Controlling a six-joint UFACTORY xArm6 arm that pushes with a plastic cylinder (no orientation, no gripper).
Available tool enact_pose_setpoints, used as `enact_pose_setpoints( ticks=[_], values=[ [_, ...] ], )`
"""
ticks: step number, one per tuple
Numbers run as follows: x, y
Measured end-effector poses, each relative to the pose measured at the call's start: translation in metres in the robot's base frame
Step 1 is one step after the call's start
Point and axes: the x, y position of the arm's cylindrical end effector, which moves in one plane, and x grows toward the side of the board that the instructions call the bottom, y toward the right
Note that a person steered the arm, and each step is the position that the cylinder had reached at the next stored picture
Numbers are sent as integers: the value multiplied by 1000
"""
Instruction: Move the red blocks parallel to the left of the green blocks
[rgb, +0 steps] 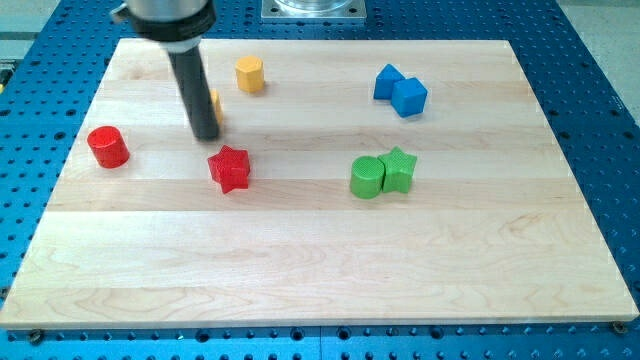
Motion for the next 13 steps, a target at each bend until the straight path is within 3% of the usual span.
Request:
enact_pose_setpoints(
  ticks=[1, 2, 5, 8, 10, 12, 13],
  values=[
    [-43, 3],
    [-28, 1],
    [-9, -122],
    [25, -119],
    [25, -42],
    [16, -118],
    [32, -115]
  ],
)
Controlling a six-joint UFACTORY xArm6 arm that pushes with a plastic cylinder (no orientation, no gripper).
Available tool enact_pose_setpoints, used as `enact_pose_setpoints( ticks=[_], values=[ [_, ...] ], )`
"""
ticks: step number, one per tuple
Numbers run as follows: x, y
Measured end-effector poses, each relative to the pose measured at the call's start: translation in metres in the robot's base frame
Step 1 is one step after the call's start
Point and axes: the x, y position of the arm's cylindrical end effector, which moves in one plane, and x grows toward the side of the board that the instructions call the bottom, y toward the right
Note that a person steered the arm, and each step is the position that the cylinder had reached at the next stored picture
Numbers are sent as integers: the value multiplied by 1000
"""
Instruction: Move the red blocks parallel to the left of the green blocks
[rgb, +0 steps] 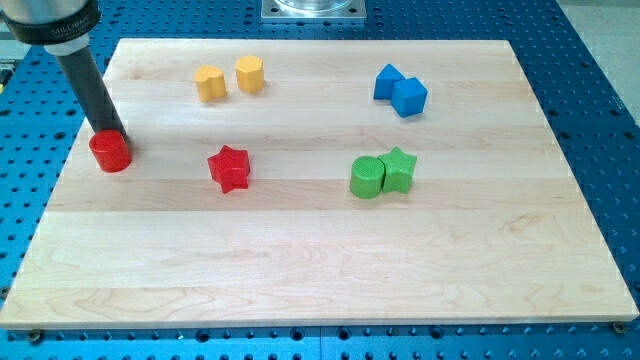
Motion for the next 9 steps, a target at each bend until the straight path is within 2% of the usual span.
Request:
enact_pose_setpoints(
  ticks=[1, 3, 4, 5, 6, 7, 8, 9],
  values=[
    [12, 11],
    [26, -17],
    [40, 16],
    [40, 86],
    [36, 130],
    [5, 200],
    [14, 284],
    [41, 279]
  ],
)
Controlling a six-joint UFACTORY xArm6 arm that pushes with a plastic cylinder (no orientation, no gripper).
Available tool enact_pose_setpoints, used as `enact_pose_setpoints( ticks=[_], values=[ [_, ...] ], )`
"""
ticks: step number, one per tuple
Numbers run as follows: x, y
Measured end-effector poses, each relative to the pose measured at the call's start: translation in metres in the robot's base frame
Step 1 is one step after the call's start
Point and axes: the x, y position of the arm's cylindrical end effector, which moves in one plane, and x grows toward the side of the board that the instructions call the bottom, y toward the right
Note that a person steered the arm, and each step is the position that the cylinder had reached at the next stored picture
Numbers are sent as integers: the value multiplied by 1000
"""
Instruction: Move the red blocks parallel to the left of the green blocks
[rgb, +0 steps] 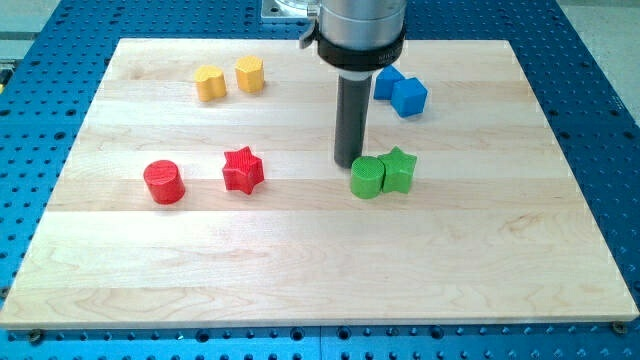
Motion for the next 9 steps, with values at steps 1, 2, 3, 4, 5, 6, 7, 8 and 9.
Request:
enact_pose_setpoints(
  ticks=[1, 2, 3, 4, 5, 6, 7, 8, 9],
  values=[
    [19, -31],
    [19, -42],
    [16, -64],
    [15, -106],
    [12, -118],
    [-48, -113],
    [-106, -137],
    [-111, -119],
    [-133, -46]
  ],
)
